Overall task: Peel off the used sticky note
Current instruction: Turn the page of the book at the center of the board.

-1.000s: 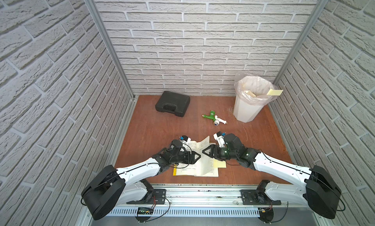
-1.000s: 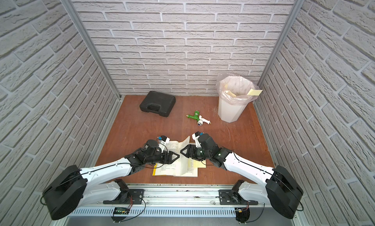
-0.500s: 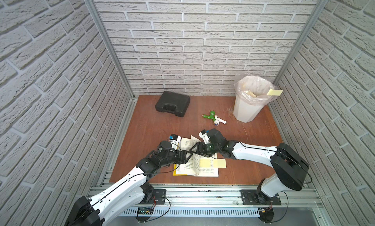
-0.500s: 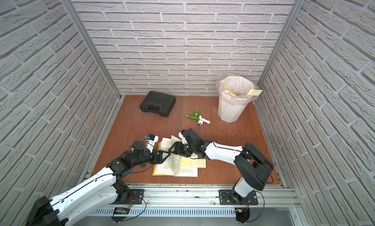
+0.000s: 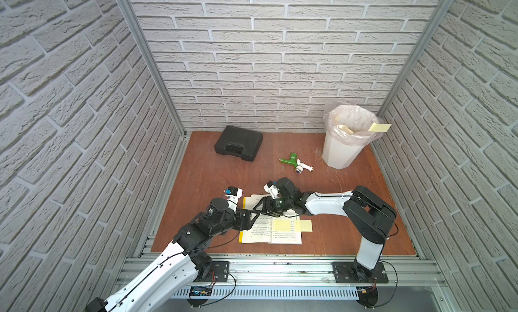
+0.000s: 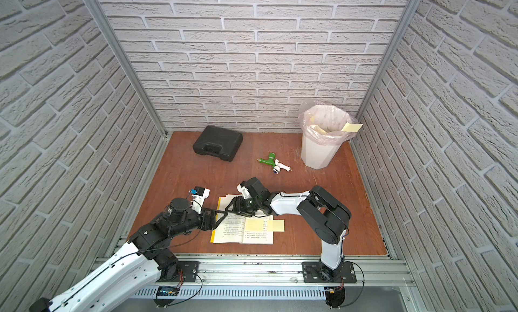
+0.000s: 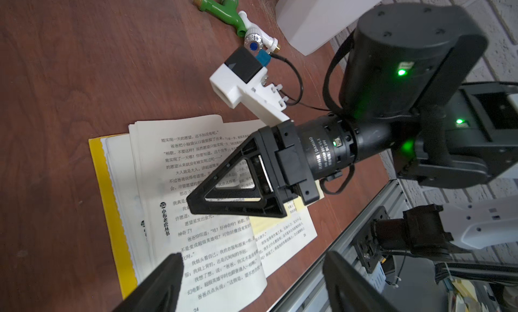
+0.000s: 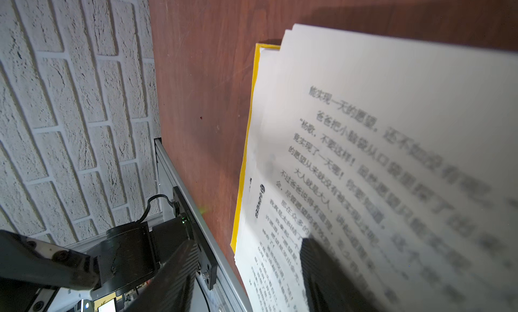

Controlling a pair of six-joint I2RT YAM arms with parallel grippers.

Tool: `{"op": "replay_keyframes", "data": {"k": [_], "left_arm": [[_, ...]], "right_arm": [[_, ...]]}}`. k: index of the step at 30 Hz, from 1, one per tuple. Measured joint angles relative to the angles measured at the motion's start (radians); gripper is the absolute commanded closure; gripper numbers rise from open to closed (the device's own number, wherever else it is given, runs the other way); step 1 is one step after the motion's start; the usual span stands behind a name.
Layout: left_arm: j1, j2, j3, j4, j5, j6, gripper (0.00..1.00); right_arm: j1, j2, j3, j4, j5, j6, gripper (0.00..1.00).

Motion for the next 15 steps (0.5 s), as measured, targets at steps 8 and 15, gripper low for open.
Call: {"op": "replay_keyframes", "data": {"k": [8,15], "left_arm": [[-0.002,0.04,0.0,0.035,0.049,0.012,0.16],[-0.049,0.106,-0.007,0.129,0.085,0.013,0.17]], "right_arm": [[0.0,0.014,0.003,0.027,-0.009,0.005,0.38],[0.0,0.031,-0.004,0.107,-0.006,0.058,0.39]]}}
